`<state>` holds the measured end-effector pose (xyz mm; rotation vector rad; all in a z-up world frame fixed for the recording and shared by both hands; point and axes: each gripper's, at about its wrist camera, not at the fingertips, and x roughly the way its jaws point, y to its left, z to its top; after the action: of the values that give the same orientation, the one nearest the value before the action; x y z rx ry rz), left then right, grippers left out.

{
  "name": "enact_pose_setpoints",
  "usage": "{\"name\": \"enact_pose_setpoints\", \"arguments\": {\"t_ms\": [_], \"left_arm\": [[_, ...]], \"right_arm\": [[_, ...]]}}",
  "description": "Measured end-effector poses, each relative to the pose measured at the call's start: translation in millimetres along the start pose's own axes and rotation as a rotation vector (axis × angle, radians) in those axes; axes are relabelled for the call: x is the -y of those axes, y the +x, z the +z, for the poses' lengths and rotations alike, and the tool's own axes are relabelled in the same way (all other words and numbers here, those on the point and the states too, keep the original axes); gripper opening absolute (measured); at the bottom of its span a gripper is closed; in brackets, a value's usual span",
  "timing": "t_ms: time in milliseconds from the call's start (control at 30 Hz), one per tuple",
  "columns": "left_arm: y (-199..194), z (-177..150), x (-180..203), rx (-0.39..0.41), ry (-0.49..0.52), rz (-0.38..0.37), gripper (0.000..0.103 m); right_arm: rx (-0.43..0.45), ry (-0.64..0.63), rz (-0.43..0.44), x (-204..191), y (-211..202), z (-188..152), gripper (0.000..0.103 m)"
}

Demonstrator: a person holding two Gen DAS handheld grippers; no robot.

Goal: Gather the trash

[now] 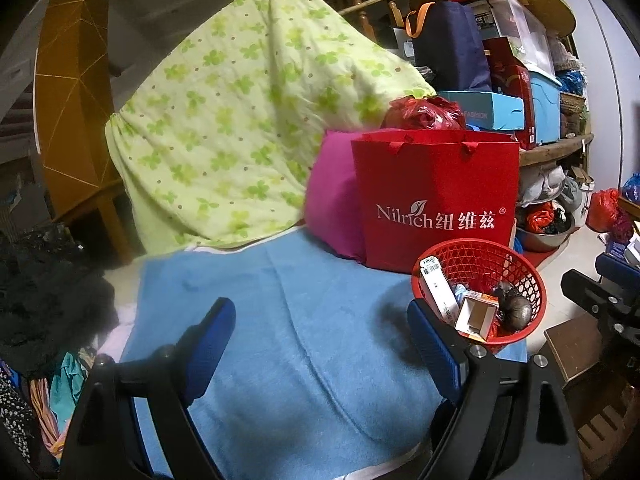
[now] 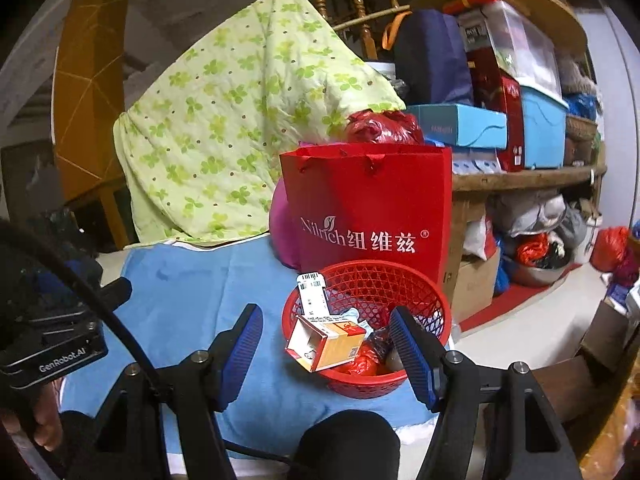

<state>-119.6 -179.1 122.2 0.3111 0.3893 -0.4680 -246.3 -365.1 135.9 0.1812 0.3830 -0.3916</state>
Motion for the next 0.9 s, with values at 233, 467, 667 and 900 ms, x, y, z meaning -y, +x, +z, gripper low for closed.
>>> {"name": "enact_pose_setpoints", "arguments": {"t_ms": [233, 467, 667, 900], "left_arm": [[-9.3, -3.9, -3.6, -0.006, -0.001, 0.019, 0.088], [-11.5, -5.5, -4.0, -0.012, -0.002, 0.017, 0.088], [-14.4, -5.8, -2.0, -0.009, 0.003, 0.013, 0.088], [-18.1, -2.9, -0.4, -0.004, 0.004, 0.010, 0.088]], "right_arm": [[0.008, 0.016, -0.025, 0.3, -1.0, -2.1, 0.070], [0.003, 0.030, -0.027, 1.0, 0.5, -3.5, 0.070], [0.016, 0.042, -0.030, 4.2, -1.3, -2.4, 0.070], [0.022, 0.048, -0.032, 5.7, -2.3, -1.0, 0.070]]}}
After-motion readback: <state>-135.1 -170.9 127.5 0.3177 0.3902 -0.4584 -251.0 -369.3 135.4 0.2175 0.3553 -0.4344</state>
